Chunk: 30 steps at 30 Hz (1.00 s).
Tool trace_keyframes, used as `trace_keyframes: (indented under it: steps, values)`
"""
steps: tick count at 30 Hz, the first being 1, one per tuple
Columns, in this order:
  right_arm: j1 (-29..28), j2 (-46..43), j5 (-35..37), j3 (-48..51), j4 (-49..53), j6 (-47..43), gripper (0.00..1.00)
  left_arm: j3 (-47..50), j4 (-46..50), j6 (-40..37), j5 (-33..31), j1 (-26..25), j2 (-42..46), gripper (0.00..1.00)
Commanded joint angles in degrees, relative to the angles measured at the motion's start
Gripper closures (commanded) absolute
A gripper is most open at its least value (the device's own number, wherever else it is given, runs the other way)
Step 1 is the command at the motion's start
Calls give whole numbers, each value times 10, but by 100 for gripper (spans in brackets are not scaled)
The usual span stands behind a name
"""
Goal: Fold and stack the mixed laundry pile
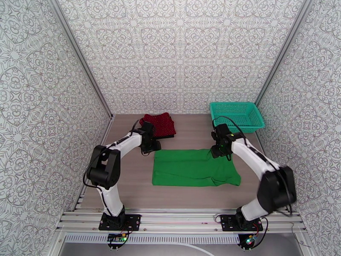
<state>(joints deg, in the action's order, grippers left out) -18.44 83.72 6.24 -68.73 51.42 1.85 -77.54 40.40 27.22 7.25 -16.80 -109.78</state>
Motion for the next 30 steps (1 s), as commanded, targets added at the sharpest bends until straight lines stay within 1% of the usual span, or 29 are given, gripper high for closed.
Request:
trace_keyframes:
  steps: [1,3,5,9,12,16,19,21,22,23,25,30]
  values:
    - [-47,-49,-56,23,24,51,41,-17,-7,-13,-3,-3,-23,43]
    - [-86,-73,-66,27,22,76,41,-17,-10,-12,4,-7,-34,44]
    - [-138,-86,-67,27,16,107,41,-14,-14,-9,4,-12,-39,45]
    - [-252,-67,-38,13,-3,161,40,0,-31,-2,11,-21,-48,47]
    - [-336,-16,-10,-11,-22,194,39,6,-49,-2,17,-23,-60,51]
    - [-429,98,8,-73,-48,217,39,10,-81,-5,36,-23,-75,60]
    - [-472,185,13,-144,-50,224,38,13,-90,-4,47,-26,-83,71]
    - [-489,239,11,-194,-47,230,38,23,-98,-2,50,-29,-80,83]
    - [-494,267,11,-219,-44,235,38,30,-102,0,52,-30,-76,91]
    - [-495,294,11,-242,-38,242,38,38,-109,2,54,-30,-71,95]
    - [-496,335,8,-279,-26,257,38,53,-122,8,63,-32,-62,100]
    - [-497,403,-7,-326,-13,293,39,77,-134,17,66,-35,-45,100]
